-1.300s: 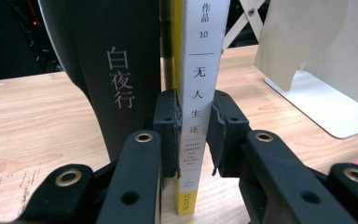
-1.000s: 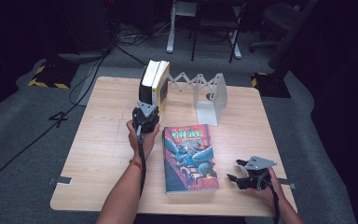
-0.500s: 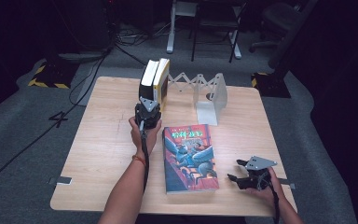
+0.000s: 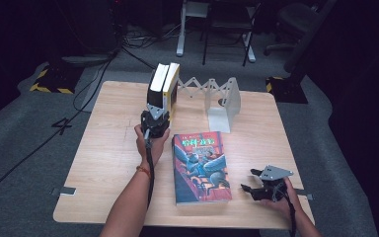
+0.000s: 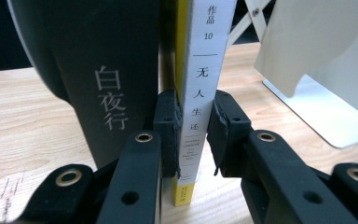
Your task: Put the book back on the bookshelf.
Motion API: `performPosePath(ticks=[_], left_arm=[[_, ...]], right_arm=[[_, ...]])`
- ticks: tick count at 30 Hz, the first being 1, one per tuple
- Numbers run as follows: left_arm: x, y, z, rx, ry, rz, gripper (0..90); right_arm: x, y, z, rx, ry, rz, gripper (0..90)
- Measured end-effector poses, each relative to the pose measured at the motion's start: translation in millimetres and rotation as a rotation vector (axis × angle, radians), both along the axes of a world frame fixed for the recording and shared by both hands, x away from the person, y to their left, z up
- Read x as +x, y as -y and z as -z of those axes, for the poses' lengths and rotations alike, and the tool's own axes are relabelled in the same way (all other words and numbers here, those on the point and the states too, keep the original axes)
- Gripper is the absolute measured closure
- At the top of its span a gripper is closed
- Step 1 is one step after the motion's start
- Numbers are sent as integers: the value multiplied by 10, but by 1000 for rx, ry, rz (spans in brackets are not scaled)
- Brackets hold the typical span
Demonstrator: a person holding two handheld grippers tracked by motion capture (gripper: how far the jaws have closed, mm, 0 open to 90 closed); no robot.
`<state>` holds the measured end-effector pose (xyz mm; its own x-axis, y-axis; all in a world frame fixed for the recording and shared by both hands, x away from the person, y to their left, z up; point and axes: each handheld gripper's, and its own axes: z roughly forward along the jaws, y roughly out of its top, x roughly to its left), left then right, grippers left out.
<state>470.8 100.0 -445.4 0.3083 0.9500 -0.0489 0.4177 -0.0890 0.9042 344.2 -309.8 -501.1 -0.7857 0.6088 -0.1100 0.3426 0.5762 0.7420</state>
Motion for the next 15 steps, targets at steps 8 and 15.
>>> performPosePath(ticks=[8, 15], left_arm=[[-145, -112, -12, 40, 6, 62, 742], [-308, -209, -33, 54, 5, 124, 722]], right_arm=[[0, -14, -3, -1, 0, -3, 285], [-2, -30, -4, -3, -2, -6, 285]])
